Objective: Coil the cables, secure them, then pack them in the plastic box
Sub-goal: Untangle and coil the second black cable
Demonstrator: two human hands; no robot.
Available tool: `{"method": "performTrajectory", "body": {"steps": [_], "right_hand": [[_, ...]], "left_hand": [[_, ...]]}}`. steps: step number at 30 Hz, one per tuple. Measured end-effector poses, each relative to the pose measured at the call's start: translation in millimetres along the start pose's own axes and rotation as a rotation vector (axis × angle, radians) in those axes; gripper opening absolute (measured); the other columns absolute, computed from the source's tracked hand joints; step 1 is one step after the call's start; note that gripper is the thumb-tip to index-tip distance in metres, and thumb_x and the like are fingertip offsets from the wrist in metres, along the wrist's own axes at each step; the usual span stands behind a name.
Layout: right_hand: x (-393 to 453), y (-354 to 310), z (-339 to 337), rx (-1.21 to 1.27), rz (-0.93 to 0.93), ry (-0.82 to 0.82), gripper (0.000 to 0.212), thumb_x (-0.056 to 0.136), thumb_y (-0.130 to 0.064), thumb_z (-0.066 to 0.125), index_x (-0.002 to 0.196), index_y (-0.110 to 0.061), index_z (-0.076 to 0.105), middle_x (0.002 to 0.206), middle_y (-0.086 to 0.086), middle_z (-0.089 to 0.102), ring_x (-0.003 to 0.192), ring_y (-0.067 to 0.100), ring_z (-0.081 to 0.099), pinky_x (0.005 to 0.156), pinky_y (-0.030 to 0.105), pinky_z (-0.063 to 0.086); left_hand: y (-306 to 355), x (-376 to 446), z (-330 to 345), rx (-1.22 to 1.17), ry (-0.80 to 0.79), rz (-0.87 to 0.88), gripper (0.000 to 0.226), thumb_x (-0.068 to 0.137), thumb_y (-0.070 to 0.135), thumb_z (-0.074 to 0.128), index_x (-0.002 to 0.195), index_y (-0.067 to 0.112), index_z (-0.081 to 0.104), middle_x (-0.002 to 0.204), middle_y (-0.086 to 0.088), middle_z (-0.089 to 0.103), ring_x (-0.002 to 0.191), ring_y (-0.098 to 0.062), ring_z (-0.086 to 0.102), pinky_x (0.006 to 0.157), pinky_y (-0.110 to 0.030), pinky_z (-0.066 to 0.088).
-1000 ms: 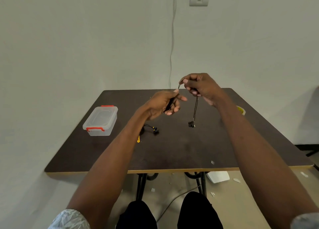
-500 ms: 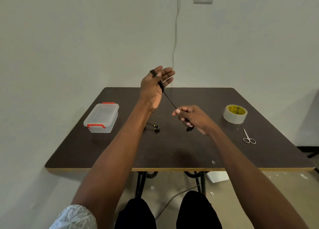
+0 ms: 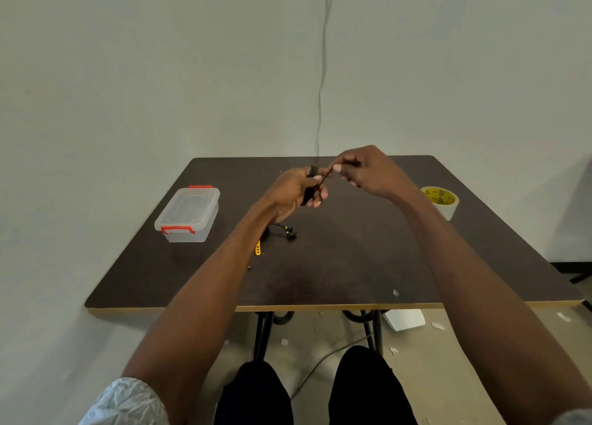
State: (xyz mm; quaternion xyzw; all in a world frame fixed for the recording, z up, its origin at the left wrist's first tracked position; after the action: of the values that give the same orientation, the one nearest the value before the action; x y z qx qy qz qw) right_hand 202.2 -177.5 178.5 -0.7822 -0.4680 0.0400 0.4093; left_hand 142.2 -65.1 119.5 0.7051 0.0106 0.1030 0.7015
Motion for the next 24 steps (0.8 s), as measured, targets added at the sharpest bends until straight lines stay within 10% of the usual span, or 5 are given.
{"method": "performTrajectory", "body": {"steps": [10, 19, 24], "right_hand": [[2, 8, 12, 0.283, -0.034, 0.072, 0.013, 0.094, -0.021, 0.064, 0.096, -0.016, 0.076, 0.097, 0.003, 0.071, 0.084, 0.009, 0.061, 0.066, 0.023, 0.044], [-17, 16, 42, 0.46, -0.04, 0.074, 0.014, 0.089, -0.006, 0.067, 0.101, -0.007, 0.073, 0.096, 0.013, 0.072, 0.088, 0.021, 0.065, 0.083, 0.033, 0.05], [-21, 15, 38, 0.475, 0.01, 0.177, 0.012, 0.087, 0.0, 0.065, 0.094, -0.004, 0.075, 0.07, 0.016, 0.064, 0.057, 0.013, 0.052, 0.056, 0.024, 0.043]], "left_hand": [[11, -19, 20, -0.264, -0.401, -0.108, 0.027, 0.1, 0.015, 0.037, 0.085, 0.005, 0.057, 0.051, -0.001, 0.042, 0.034, -0.007, 0.031, 0.042, -0.024, 0.021], [10, -25, 27, -0.582, -0.452, -0.091, 0.029, 0.096, 0.012, 0.034, 0.077, 0.004, 0.054, 0.044, 0.001, 0.043, 0.028, -0.006, 0.032, 0.035, -0.019, 0.028], [8, -27, 30, -0.614, -0.44, -0.121, 0.033, 0.099, 0.012, 0.03, 0.076, 0.003, 0.054, 0.043, 0.001, 0.041, 0.026, -0.008, 0.023, 0.033, -0.019, 0.022]]}}
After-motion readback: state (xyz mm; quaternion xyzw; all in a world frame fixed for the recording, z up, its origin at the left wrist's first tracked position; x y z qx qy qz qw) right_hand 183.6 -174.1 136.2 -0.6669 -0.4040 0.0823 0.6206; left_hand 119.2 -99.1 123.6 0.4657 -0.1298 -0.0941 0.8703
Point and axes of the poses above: each hand's wrist, its own x-axis towards the middle knuckle, its own z-axis out of the palm, y = z × x, the point moved 8 cm from there along x, towards the middle knuckle
